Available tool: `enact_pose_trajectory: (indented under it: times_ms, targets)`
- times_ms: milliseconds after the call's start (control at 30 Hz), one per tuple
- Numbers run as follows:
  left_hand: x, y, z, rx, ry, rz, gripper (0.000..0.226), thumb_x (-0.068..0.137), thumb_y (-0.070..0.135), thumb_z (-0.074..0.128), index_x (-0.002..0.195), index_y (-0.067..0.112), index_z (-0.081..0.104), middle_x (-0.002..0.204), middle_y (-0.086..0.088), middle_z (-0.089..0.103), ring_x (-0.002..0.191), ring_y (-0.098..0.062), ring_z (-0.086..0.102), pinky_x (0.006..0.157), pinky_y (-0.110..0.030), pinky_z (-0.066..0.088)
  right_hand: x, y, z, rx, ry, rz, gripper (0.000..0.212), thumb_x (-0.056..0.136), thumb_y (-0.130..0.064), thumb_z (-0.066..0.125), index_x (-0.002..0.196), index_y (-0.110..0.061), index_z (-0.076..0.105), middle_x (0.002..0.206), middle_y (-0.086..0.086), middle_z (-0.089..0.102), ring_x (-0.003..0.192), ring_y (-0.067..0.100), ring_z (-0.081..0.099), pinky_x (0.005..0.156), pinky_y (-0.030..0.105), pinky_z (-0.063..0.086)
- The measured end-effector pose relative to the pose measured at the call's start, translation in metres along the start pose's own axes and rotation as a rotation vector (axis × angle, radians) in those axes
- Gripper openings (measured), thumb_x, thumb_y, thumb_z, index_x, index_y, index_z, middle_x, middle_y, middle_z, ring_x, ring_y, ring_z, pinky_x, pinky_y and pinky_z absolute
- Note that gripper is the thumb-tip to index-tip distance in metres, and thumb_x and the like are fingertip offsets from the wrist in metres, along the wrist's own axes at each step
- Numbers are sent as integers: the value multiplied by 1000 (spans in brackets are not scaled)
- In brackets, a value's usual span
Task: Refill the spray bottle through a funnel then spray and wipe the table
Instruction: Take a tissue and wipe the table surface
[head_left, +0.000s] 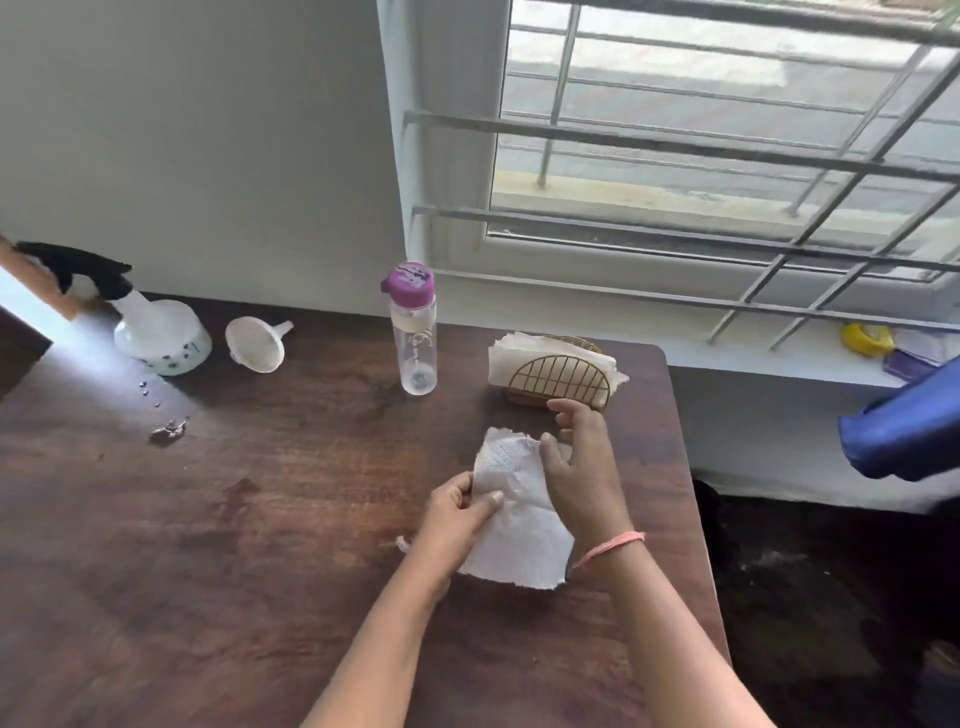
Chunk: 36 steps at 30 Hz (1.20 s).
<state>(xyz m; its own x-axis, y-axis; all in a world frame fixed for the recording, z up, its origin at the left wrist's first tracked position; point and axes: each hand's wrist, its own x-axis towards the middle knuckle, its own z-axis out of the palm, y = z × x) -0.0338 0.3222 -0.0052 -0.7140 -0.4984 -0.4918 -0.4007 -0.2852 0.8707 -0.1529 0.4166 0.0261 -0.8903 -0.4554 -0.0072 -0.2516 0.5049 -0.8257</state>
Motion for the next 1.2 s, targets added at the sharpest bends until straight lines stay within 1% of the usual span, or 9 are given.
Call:
enact_pose_trajectory:
  times_ms: [67, 133, 267, 400, 533, 700, 900, 1100, 1200]
  targets:
    - [1, -8, -8, 11, 9, -54, 17, 90, 3, 60, 102, 13, 66, 97, -16, 74, 92, -34, 71, 84, -50, 55, -20, -3, 12, 41, 138, -132, 39, 81, 9, 50, 110, -15, 60, 105, -3, 55, 98, 11, 54, 86, 20, 43]
    - [1, -14, -15, 44, -10, -60, 25, 89, 1, 56, 106, 17, 64, 96, -11, 75, 92, -33, 71, 84, -50, 56, -44, 4, 27, 139, 123, -108, 42, 78, 14, 48, 104, -15, 63, 100, -4, 62, 95, 8, 58, 81, 17, 45]
    - [-5, -22, -29, 77, -65, -117, 33, 92, 2, 46, 114, 22, 62, 99, -7, 75, 91, -24, 70, 85, -43, 55, -84, 41, 66, -39, -63, -34, 36, 88, -1, 55, 122, -12, 58, 126, -6, 55, 122, 8, 49, 104, 21, 36]
    - [-8, -20, -49, 28, -71, -148, 25, 97, 7, 46, 114, 21, 59, 98, -3, 73, 82, -16, 69, 78, -28, 52, -93, 57, 90, -286, -96, -53, 57, 93, -26, 56, 145, -11, 37, 155, 0, 25, 145, 14, 16, 119, 29, 12]
    - [-10, -16, -89, 75, 39, -52, 20, 95, 8, 54, 106, 22, 64, 93, 2, 70, 77, -12, 64, 64, -20, 50, -85, 58, 100, -526, 2, 71, 81, 87, -60, 17, 153, -13, 13, 161, 2, 2, 147, 15, -6, 117, 30, -11]
    - [-5, -19, -145, 359, 240, 129, 14, 90, 19, 62, 94, 30, 69, 92, 11, 70, 87, -6, 63, 79, -24, 45, -80, 58, 113, -588, 36, 77, 71, 92, -45, 3, 151, -10, 20, 160, 5, 10, 146, 14, -2, 116, 29, -14]
    - [-4, -28, -186, 427, 403, 243, 17, 91, 14, 60, 92, 30, 67, 90, 11, 64, 79, -11, 57, 68, -19, 40, -86, 41, 132, -429, 17, -3, 45, 100, -22, 30, 138, -8, 50, 150, 6, 40, 143, 17, 26, 119, 26, 6]
    - [14, -48, -201, 516, 465, 532, 16, 93, 12, 57, 100, 24, 66, 108, 8, 66, 109, -13, 58, 101, -37, 44, -135, 5, 164, -355, -281, -405, 42, 102, -35, 34, 126, -16, 62, 143, -3, 49, 138, 11, 38, 117, 26, 19]
    - [22, -67, -202, 579, 448, 537, 18, 97, 18, 53, 109, 21, 66, 125, 3, 62, 132, -19, 47, 117, -44, 25, -142, -4, 164, -358, -181, -376, 36, 98, -40, 44, 120, -21, 65, 142, -4, 51, 128, 11, 46, 107, 31, 38]
